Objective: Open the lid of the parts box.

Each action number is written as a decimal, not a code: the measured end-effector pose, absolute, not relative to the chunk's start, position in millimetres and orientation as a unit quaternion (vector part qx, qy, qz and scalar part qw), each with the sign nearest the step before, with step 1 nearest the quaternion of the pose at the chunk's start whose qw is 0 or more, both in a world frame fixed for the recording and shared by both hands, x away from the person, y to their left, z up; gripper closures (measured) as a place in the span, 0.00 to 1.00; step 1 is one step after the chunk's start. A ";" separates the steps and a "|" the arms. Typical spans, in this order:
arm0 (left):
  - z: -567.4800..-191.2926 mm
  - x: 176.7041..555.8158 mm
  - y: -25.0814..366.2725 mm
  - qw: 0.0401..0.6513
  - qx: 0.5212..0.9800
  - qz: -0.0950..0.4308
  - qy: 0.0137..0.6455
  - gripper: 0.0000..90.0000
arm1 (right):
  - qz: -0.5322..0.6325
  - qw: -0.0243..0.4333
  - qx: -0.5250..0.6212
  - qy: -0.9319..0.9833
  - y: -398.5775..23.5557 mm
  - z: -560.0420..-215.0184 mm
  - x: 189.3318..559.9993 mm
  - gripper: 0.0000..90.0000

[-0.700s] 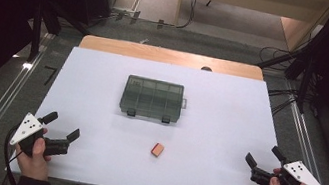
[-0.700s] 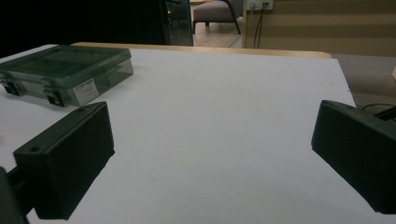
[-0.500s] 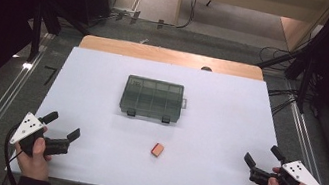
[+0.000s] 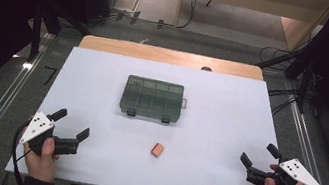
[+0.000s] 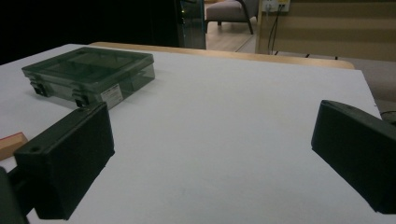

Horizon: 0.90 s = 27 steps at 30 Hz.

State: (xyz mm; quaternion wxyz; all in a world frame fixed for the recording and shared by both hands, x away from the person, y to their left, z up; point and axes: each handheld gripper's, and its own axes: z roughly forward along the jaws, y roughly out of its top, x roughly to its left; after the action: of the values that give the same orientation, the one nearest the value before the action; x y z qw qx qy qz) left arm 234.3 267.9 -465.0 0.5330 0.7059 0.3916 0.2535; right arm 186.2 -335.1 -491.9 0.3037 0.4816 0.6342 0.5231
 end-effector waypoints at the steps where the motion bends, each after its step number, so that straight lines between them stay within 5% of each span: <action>1: -463.3 234.9 265.5 0.532 0.708 0.253 0.390 0.00 | 0.528 0.300 0.478 0.635 -332.4 -488.1 185.9 0.00; 27: -442.6 273.5 224.0 0.529 0.733 0.215 0.369 0.00 | 0.538 0.276 0.448 0.659 -296.1 -456.9 210.1 0.00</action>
State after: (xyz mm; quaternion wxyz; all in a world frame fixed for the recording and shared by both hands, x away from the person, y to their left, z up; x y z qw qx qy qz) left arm 273.5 224.0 -442.6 0.5294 0.7333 0.3686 0.2149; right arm 210.1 -296.1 -456.9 0.2764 0.4483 0.6586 0.5375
